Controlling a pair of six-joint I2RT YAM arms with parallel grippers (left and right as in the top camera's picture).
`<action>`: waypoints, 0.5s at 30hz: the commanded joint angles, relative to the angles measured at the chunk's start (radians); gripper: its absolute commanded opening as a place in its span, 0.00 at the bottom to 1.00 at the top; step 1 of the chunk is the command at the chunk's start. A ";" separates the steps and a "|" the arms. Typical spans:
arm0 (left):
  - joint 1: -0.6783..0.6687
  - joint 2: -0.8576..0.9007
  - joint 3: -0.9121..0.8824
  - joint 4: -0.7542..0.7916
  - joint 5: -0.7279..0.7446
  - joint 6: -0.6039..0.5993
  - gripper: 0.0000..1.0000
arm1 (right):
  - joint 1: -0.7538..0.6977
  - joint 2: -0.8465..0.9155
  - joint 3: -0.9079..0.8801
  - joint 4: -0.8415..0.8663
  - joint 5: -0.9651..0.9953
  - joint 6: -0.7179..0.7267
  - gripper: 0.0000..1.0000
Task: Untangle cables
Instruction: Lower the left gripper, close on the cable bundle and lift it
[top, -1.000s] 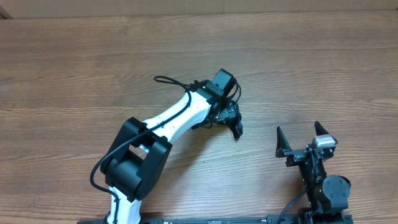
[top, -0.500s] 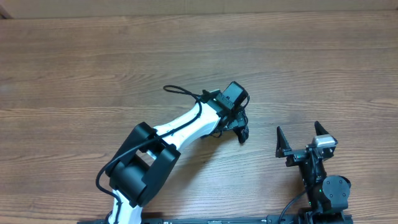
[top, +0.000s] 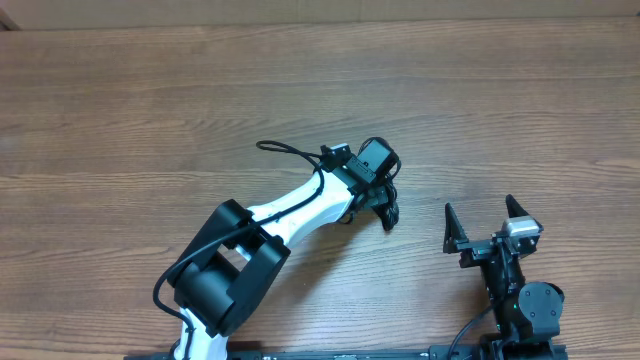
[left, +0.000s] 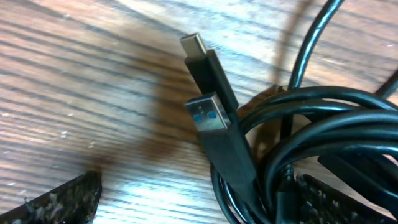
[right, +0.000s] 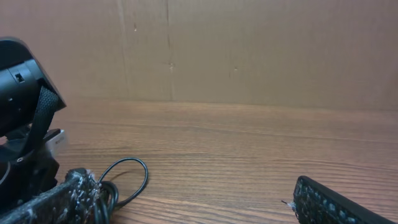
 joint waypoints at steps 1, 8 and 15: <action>0.024 0.036 -0.045 -0.067 0.019 -0.010 1.00 | -0.003 -0.009 -0.010 0.007 0.009 -0.005 1.00; 0.095 0.035 -0.003 -0.265 0.021 0.167 1.00 | -0.003 -0.009 -0.010 0.007 0.009 -0.005 1.00; 0.236 0.035 0.035 -0.399 -0.201 0.555 0.96 | -0.003 -0.009 -0.010 0.007 0.009 -0.005 1.00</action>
